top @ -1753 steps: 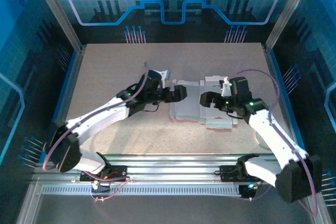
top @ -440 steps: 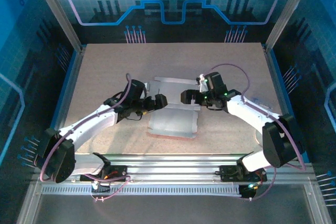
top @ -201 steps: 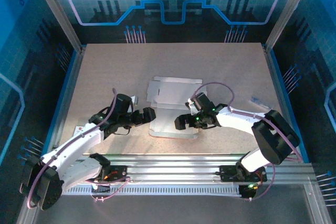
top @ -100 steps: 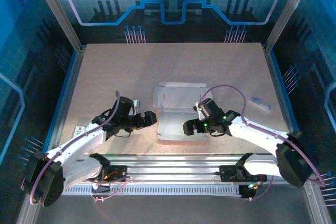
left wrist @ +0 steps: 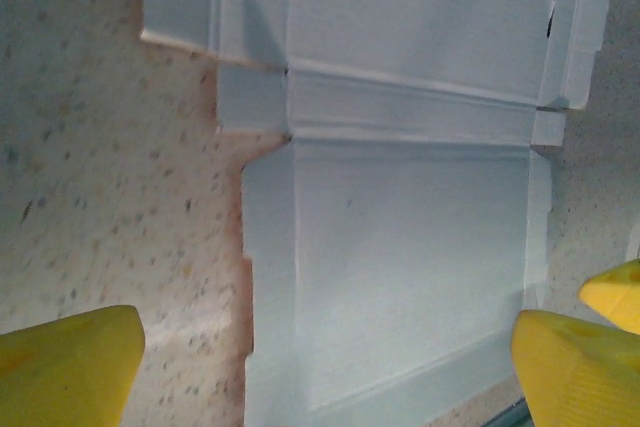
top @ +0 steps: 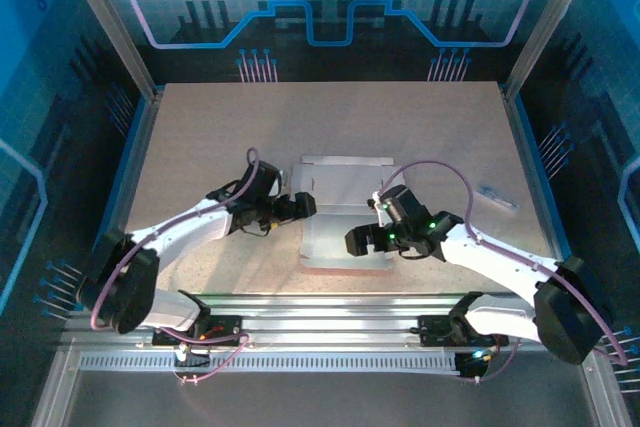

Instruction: Fold the paper box

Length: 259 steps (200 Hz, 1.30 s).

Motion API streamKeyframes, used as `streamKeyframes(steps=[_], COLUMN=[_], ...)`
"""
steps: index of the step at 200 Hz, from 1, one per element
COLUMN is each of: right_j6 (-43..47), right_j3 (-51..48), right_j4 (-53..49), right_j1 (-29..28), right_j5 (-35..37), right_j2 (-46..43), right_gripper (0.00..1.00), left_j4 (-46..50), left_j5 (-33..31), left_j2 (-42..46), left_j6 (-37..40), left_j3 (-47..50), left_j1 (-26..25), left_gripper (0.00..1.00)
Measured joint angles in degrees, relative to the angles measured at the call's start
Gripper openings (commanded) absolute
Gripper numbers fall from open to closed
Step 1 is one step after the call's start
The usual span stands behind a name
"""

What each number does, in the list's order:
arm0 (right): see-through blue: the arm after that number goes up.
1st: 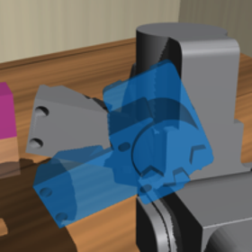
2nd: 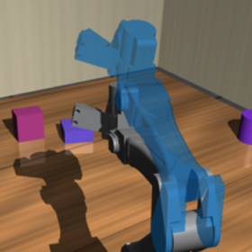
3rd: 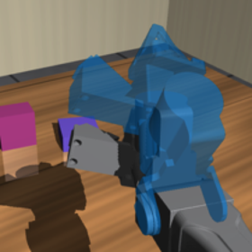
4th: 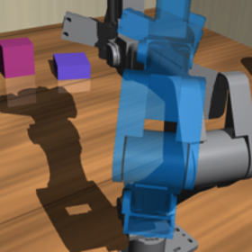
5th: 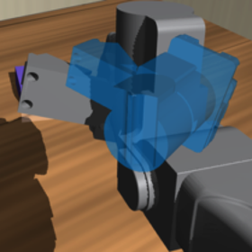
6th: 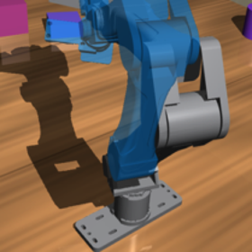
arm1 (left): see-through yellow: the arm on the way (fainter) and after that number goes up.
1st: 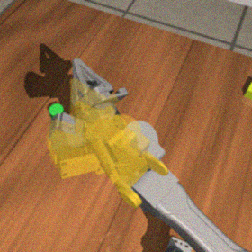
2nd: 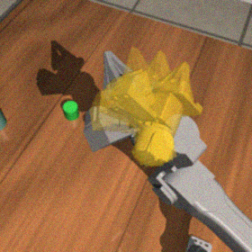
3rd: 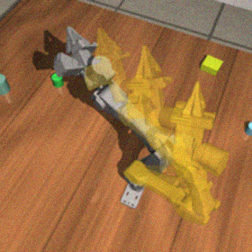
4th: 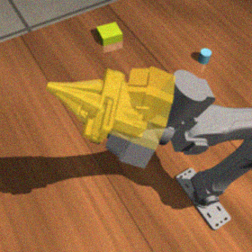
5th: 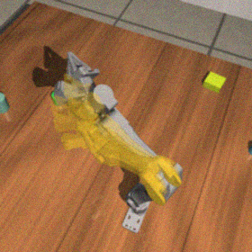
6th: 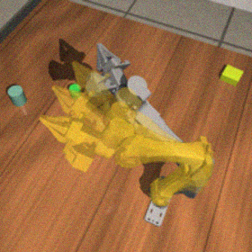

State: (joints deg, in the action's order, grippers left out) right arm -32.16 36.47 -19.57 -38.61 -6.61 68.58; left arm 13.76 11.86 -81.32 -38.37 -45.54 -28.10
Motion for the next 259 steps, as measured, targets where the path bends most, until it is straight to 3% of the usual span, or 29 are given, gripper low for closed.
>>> streamKeyframes(steps=[49,136,259], right_j6=[-3.06,-5.38,-5.38], right_j3=[-0.07,-1.46,-1.68], right_j4=[4.52,8.11,9.07], right_j1=[-0.44,-1.16,-1.20], right_j5=[0.35,1.75,1.95], right_j2=[7.02,10.54,10.95], right_gripper=[1.00,1.00,1.00], left_j4=[2.25,5.64,3.52], left_j5=[-2.60,-4.13,1.49], left_j2=[-10.67,-19.39,-22.77], left_j6=[3.72,5.38,3.80], left_j3=[-9.84,-15.91,-16.70], left_j1=[0.02,0.02,-0.87], left_gripper=[0.89,0.88,0.77])
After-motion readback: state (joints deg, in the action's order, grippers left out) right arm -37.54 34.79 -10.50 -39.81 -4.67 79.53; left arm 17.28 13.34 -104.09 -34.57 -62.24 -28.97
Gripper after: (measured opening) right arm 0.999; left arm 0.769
